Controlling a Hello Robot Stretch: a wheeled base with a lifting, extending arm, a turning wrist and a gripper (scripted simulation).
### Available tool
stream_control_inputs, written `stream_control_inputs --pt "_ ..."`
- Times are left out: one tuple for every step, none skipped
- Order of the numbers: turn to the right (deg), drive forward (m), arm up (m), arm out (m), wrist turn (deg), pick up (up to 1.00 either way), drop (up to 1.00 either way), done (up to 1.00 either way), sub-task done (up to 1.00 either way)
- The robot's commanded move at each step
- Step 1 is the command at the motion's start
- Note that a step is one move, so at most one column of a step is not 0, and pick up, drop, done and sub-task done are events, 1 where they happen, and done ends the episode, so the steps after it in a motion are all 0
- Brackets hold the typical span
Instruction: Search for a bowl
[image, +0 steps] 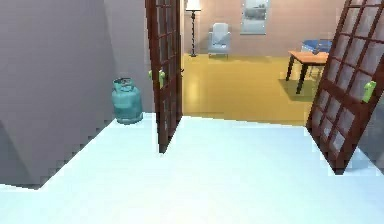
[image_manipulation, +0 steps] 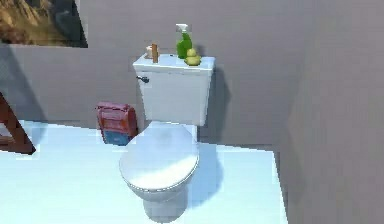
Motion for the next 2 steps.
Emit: stream_control_inputs --pt "-45.0 0.0 0.0 0.0 0.0 0.0 0.0 0.0 0.0" --pt "-18.0 0.0 0.0 0.0 0.0 0.0 0.0 0.0 0.0"
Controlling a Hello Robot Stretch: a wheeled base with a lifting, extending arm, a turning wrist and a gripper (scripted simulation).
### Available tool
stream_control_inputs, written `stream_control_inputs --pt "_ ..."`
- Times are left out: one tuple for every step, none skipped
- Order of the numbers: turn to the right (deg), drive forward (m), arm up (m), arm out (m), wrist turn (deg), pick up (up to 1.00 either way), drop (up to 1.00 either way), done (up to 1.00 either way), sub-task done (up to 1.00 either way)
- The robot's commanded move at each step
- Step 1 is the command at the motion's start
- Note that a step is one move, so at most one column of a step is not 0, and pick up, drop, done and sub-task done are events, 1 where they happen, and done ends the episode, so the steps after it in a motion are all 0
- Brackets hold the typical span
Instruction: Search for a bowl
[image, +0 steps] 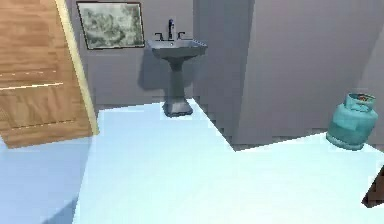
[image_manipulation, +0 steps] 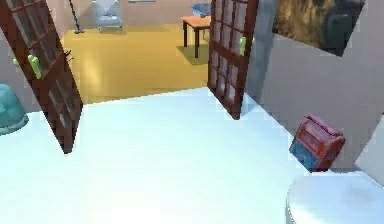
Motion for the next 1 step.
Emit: stream_control_inputs --pt "0.0 0.9 0.0 0.0 0.0 0.0 0.0 0.0 0.0"
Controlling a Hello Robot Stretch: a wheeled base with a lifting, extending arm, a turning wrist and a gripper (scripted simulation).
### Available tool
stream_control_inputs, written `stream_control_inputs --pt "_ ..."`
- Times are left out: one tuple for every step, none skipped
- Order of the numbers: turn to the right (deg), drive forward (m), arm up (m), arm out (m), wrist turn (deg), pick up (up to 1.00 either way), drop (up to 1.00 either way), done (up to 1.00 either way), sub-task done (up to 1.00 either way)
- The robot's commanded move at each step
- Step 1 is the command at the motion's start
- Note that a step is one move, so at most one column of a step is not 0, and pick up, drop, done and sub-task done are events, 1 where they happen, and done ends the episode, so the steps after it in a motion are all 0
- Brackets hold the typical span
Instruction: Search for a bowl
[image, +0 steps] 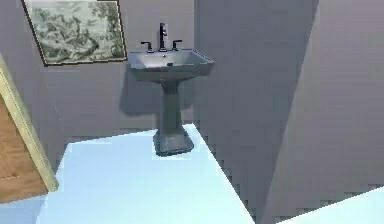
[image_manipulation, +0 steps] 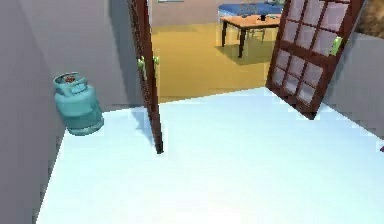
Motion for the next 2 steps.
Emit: stream_control_inputs --pt "-45.0 0.0 0.0 0.0 0.0 0.0 0.0 0.0 0.0" --pt "-24.0 0.0 0.0 0.0 0.0 0.0 0.0 0.0 0.0"
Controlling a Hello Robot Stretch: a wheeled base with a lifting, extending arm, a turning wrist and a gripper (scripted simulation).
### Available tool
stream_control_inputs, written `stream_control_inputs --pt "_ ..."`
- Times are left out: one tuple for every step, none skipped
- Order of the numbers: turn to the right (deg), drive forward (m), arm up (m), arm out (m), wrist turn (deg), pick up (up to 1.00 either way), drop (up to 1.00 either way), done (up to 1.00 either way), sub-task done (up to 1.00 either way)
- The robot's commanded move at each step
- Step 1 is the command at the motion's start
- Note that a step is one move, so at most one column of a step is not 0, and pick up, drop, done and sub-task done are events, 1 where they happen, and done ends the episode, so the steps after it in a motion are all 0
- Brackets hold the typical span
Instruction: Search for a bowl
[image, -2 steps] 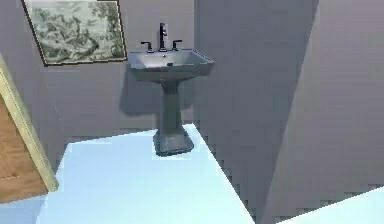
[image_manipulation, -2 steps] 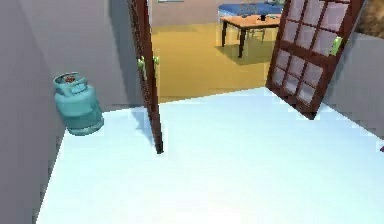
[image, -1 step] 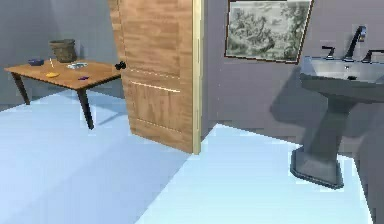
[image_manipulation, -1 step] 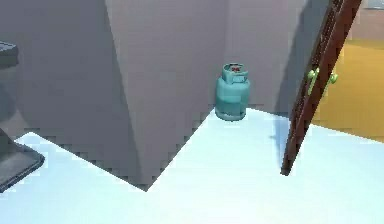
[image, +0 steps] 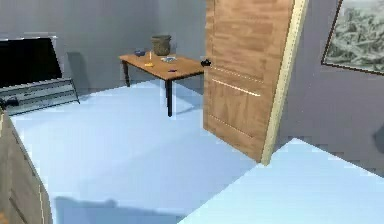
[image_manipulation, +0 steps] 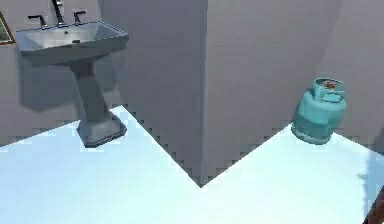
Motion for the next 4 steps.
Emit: stream_control_inputs --pt "0.0 0.75 0.0 0.0 0.0 0.0 0.0 0.0 0.0" --pt "-36.0 0.0 0.0 0.0 0.0 0.0 0.0 0.0 0.0" --pt "0.0 0.75 0.0 0.0 0.0 0.0 0.0 0.0 0.0" --pt "6.0 0.0 0.0 0.0 0.0 0.0 0.0 0.0 0.0"
